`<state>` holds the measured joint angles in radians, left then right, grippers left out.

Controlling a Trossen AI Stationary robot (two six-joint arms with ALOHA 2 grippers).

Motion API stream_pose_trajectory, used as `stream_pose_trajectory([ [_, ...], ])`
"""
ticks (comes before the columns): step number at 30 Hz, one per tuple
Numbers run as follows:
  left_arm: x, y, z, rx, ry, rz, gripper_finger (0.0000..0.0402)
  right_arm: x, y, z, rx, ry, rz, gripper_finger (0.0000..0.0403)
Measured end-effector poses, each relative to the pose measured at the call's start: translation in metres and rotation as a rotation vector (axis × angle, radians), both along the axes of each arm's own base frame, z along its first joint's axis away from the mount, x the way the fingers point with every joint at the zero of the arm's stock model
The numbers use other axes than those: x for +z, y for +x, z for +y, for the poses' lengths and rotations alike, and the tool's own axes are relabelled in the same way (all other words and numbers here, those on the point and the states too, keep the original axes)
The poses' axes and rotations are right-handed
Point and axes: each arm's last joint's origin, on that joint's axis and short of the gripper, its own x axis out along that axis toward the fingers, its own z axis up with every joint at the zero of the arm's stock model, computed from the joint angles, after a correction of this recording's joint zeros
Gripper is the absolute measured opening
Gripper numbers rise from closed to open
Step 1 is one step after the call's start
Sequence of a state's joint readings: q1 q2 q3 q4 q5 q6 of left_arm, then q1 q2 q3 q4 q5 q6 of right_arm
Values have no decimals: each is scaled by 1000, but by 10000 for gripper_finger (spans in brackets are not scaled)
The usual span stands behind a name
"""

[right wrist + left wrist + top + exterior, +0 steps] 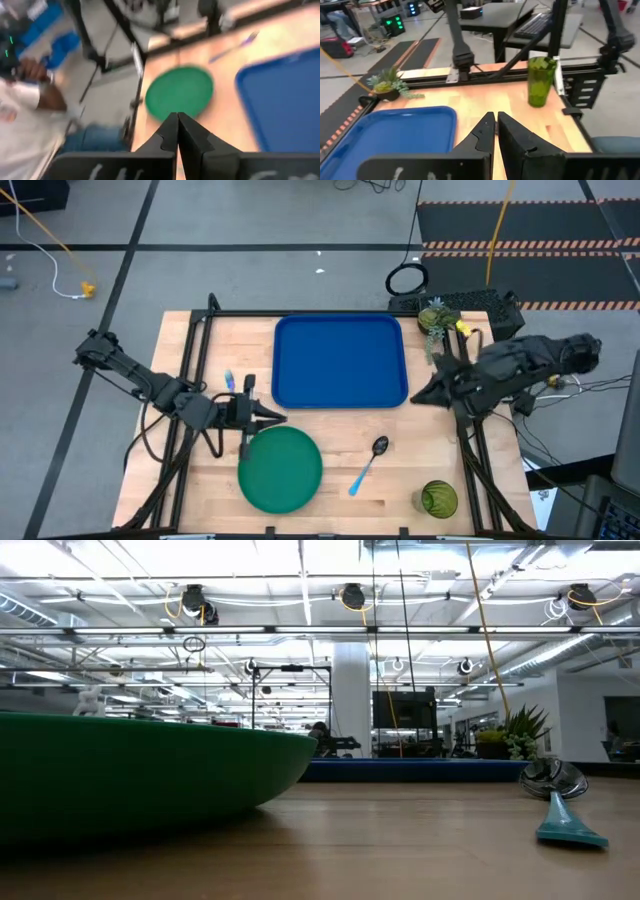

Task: Pick and place plate/cup/fork/spoon on tray
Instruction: Put the green glass on the top right of the blue serving tray

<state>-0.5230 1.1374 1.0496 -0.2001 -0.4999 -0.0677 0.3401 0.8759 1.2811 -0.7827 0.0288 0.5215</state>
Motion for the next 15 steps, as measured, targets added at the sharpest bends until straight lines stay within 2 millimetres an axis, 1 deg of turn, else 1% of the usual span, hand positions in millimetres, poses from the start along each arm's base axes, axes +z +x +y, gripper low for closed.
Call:
stream_pose_trajectory([
  [5, 0, -2, -4, -18, -8, -2, 26, 30, 15, 30, 42, 41, 132, 0],
  [7, 0, -3, -5, -18, -15, -1, 26, 35, 18, 43, 40, 47, 207, 0],
  [10, 0, -3, -5, -18, -19, 2, 26, 36, 23, 61, 14, 47, 338, 0],
  [15, 0, -3, -5, -17, -19, 2, 26, 26, 25, 90, -33, 58, 535, 0],
])
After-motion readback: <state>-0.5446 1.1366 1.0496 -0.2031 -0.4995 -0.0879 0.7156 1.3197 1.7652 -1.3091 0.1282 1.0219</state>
